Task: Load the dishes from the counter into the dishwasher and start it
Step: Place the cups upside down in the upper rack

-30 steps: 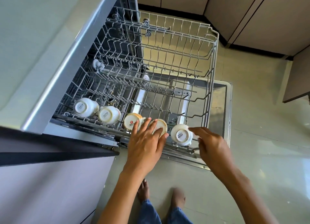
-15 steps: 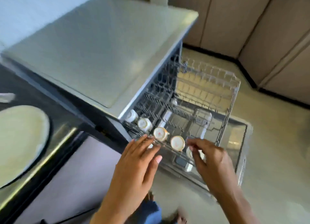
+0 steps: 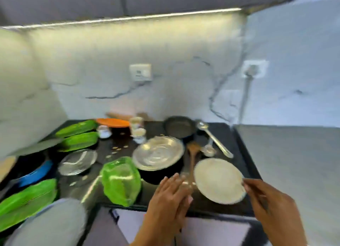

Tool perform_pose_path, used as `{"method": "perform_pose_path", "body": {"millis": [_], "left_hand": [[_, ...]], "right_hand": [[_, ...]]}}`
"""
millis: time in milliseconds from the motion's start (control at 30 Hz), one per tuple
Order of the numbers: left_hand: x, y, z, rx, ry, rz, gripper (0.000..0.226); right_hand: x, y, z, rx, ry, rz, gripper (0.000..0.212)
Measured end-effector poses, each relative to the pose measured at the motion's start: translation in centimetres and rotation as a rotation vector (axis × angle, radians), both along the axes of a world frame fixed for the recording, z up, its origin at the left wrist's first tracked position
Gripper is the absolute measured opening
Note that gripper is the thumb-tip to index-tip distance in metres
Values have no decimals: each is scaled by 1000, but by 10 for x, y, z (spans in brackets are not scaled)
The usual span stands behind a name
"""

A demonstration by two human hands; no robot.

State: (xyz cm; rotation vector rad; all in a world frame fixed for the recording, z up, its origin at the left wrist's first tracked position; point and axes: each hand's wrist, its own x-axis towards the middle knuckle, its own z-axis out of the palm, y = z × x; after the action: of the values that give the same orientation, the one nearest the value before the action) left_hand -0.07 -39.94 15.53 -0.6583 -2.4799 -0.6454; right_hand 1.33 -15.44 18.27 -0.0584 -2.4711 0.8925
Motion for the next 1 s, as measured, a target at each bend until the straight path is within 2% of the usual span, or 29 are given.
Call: {"method": "perform_pose_path", "body": {"millis": [33,100,167,300,433,567,700,833,1000], "left_hand": [[1,-19,-1,24,11,82,24],[5,-53,-3,70,7,226,40],[6,-83,-8,48,34,351,51],[-13,-153,-26,25,37,517,47],[-61,-220,-40,16,16,627,51],[-129,-279,-38,9,-118,722,36],[-211,-324,-36,51,-244,814,47],[-285,-355,-52,54,-305,802,30],[-346,-383,-75,63,-421,875,52]], "right_hand": [[-17,-14,6,2,-6,63,11],[-48,-45,11,-14,6,184,19],[-74,-79,10,-55,50,268,7],[-134,-160,-2,-47,55,419,12],[-197,-245,-21,-65,-21,548,24],[-250,-323,-35,-14,-33,633,19],[-295,-384,-42,59,-79,682,15],[-331,-422,-53,129,-136,707,14],[-355,-441,-58,156,-217,712,12]]}}
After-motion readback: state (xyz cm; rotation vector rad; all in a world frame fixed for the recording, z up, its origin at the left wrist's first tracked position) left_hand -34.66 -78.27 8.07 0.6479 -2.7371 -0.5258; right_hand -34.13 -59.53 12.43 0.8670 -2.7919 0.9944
